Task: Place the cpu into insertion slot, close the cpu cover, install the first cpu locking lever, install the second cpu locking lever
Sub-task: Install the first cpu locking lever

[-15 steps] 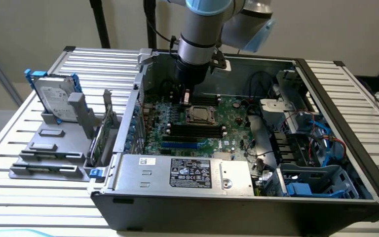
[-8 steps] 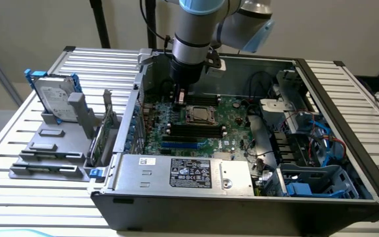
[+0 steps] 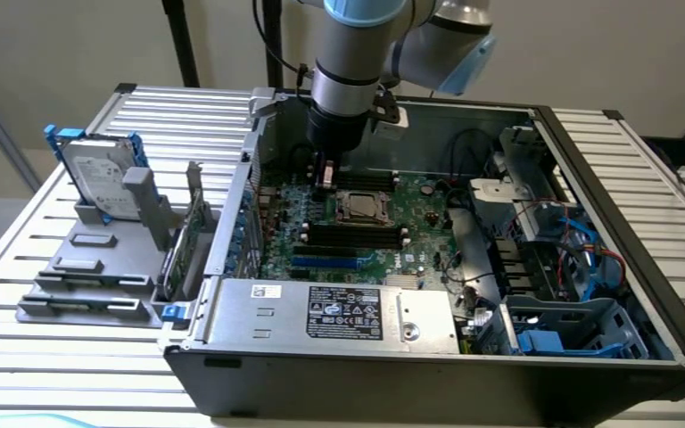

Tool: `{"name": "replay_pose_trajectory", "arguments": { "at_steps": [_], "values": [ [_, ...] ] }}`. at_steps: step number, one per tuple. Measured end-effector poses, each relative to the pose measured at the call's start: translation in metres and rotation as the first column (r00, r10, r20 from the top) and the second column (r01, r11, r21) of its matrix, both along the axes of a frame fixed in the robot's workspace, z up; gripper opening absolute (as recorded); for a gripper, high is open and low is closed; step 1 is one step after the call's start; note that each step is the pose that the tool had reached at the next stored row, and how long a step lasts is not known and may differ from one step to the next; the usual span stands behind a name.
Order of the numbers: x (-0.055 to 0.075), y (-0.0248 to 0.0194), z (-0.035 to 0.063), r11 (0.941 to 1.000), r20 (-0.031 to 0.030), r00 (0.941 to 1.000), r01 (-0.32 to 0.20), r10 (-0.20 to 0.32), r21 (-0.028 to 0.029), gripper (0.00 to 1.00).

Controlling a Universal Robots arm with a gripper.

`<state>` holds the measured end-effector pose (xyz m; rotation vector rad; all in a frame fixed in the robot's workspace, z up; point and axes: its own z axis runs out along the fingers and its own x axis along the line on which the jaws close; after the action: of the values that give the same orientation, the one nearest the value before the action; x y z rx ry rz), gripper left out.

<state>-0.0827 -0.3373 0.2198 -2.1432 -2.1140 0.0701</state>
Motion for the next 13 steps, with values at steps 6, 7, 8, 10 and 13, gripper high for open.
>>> {"name": "replay_pose_trajectory", "arguments": {
  "at_steps": [6,7,8,10,13],
  "values": [
    [0.0,0.0,0.0,1.0,0.0,1.0,0.0,0.0,-0.0001,0.11],
    [0.0,0.0,0.0,1.0,0.0,1.0,0.0,0.0,0.0,0.11],
    [0.0,0.0,0.0,1.0,-0.0001,1.0,0.0,0.0,-0.0001,0.11],
    [-0.0006,0.0,0.0,1.0,0.0,1.0,0.0,0.0,0.0001,0.11],
    [-0.0081,0.0,0.0,1.0,0.0,1.0,0.0,0.0,0.0056,0.11]
  ]
}}
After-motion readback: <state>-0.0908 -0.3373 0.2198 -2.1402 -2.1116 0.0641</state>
